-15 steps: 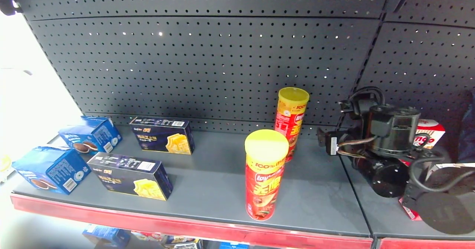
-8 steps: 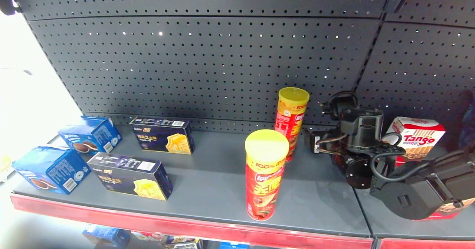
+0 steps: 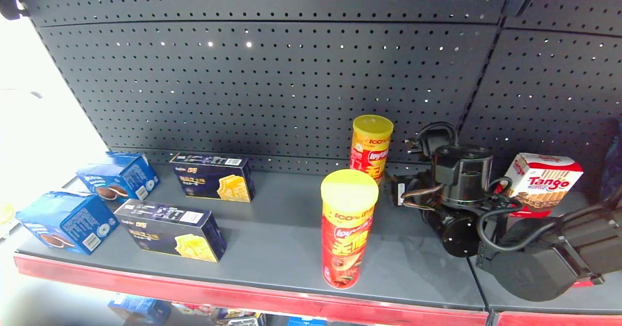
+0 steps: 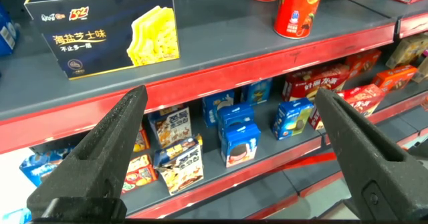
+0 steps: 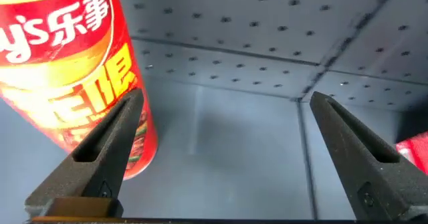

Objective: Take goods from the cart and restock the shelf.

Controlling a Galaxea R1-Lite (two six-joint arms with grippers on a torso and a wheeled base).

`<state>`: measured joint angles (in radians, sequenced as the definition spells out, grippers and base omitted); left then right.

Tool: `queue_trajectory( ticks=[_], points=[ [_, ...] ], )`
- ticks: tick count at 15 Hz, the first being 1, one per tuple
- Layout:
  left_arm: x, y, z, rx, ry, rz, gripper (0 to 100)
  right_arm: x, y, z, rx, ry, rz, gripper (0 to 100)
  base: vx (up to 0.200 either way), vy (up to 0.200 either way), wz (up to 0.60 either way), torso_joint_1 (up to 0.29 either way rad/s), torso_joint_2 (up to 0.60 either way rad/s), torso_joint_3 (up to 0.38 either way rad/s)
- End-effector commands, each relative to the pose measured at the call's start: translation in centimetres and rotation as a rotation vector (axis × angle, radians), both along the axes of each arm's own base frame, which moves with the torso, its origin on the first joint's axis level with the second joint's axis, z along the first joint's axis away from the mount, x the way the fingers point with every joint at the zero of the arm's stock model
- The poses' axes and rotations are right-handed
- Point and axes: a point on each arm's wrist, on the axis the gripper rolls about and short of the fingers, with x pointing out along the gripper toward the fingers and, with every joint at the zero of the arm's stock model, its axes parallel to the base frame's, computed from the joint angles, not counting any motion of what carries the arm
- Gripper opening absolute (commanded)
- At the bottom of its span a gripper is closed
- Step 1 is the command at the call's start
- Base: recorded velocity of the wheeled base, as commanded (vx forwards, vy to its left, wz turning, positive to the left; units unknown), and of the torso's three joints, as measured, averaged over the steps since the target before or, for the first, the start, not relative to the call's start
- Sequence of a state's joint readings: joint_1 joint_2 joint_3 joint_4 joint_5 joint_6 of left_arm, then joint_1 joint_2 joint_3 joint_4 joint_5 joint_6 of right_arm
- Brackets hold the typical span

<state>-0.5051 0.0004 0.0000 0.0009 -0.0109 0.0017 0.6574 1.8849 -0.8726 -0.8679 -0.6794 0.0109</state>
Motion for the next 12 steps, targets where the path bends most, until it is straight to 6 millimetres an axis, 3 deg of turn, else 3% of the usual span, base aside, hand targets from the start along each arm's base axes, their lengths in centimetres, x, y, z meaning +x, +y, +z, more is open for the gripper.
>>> queue_trajectory(
  ticks=[1, 12],
  points=[
    [0.0, 0.0, 0.0, 0.000, 0.000, 0.001, 100, -0.3, 0.1, 0.2, 0.004, -0.005, 0.005, 100, 0.000, 0.000, 0.00, 0.000, 0.00, 0.000],
    [0.0, 0.0, 0.0, 0.000, 0.000, 0.001, 100, -2.4, 0.4, 0.1, -0.008, 0.005, 0.041, 100, 0.000, 0.000, 0.00, 0.000, 0.00, 0.000]
  ],
)
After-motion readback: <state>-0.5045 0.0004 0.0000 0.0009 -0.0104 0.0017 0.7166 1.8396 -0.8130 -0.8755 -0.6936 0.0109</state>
